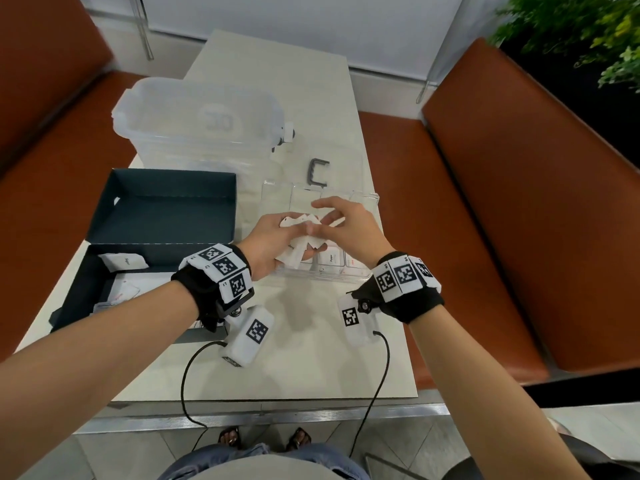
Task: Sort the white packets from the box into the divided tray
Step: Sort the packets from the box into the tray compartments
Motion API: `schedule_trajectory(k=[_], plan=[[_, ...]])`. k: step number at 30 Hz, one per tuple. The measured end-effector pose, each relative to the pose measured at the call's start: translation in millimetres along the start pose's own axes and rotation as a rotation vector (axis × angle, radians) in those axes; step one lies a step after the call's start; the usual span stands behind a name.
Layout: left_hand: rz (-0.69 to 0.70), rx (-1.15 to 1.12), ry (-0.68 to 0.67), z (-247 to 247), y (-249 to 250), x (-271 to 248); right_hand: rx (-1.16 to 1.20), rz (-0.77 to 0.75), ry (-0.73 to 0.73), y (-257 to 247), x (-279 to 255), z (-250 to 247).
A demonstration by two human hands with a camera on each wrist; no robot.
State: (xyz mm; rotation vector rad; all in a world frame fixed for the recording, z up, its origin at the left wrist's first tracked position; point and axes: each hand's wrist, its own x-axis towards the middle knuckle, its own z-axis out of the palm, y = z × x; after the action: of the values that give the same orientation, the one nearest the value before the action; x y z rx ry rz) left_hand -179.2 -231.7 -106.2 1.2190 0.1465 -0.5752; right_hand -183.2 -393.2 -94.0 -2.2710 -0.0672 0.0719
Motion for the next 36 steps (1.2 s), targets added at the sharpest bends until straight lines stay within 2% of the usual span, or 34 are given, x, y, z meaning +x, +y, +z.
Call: schedule_trajectory(k=[3,6,9,11,14,17,20,27,31,36], plan=[[-0.05,-0.037,0.039,-5,0,1,0.064,0.053,-0.007,2,2,-3],[-0.098,-0.084,0.005,-9,1,-1,0.159,0.121,0.053,4,3,-3],[-0.079,-0.096,0.003,-11,1,-2,0.34,0.221,0.13,5,3,-4],[-0.061,-0.096,0.016,-14,1,-3,0.482,0.235,0.14,4,2,-4],[-0.047,-0.107,0.018,-16,2,-4,0.697,0.252,0.084,1,1,-1],[-0.017,-0.05,0.035,-13,4,-3,0.834,0.319,-0.063,-2,0,6],[0.008,0.064,0.034,-8,4,-3,0.759,0.341,-0.14,-5,0,12],[0.045,0.118,-0.054,-6,4,-8,0.616,0.397,-0.065,-7,4,-2],[0.07,0.141,-0.018,-12,5,-4,0.602,0.404,-0.012,-2,7,-16],[0.098,0.198,0.001,-12,4,-1,0.572,0.338,-0.084,1,6,-17]])
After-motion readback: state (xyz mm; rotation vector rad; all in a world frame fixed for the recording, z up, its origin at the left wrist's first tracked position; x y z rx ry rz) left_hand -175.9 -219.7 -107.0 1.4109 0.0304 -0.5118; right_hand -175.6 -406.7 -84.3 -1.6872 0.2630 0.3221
